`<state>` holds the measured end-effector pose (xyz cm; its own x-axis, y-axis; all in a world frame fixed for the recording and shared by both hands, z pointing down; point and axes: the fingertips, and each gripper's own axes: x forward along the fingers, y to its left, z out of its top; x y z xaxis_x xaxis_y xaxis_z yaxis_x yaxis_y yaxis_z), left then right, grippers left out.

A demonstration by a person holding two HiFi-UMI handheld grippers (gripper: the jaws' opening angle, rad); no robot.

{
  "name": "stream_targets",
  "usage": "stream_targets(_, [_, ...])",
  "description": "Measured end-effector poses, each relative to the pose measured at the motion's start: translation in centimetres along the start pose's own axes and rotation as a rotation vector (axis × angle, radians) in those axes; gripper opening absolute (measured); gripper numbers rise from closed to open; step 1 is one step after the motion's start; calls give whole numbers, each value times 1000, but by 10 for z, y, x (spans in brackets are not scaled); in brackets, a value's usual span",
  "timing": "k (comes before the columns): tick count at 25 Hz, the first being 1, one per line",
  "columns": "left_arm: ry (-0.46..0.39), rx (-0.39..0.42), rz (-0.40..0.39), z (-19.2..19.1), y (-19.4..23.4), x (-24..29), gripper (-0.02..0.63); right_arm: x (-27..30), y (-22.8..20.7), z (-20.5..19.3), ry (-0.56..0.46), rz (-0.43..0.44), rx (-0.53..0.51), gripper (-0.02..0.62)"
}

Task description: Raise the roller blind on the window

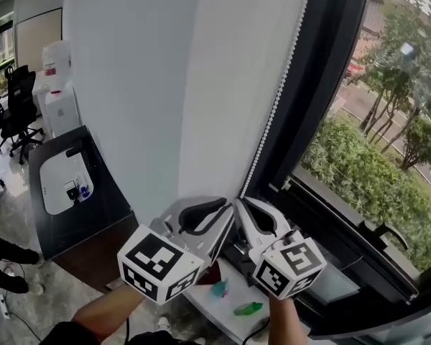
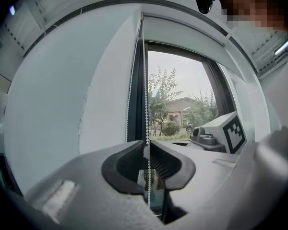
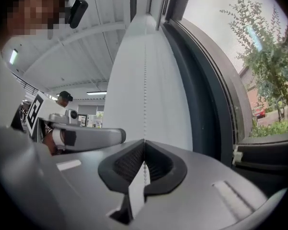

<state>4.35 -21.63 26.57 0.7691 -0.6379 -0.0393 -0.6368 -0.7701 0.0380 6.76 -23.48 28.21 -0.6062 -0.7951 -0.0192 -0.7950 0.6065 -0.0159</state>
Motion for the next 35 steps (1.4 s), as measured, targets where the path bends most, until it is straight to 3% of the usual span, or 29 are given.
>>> stream_targets(5, [29, -10, 12, -14, -3, 4, 46, 0, -2, -14, 9, -40, 16, 8])
stream_targets(9, [26, -7, 50, -22, -4, 2, 46, -15, -4, -4, -48, -138, -19, 10])
stream_targets(13, [37, -4, 89, -37, -5, -4, 43, -35, -2, -17, -54, -219, -8, 14])
stream_targets(23, [67, 4, 109, -64, -19, -9, 35, -56, 11, -40, -24, -268, 30, 38])
stream_targets(35, [99, 37, 146, -77, -22, -16, 2, -54, 25, -54, 50, -274, 2, 5])
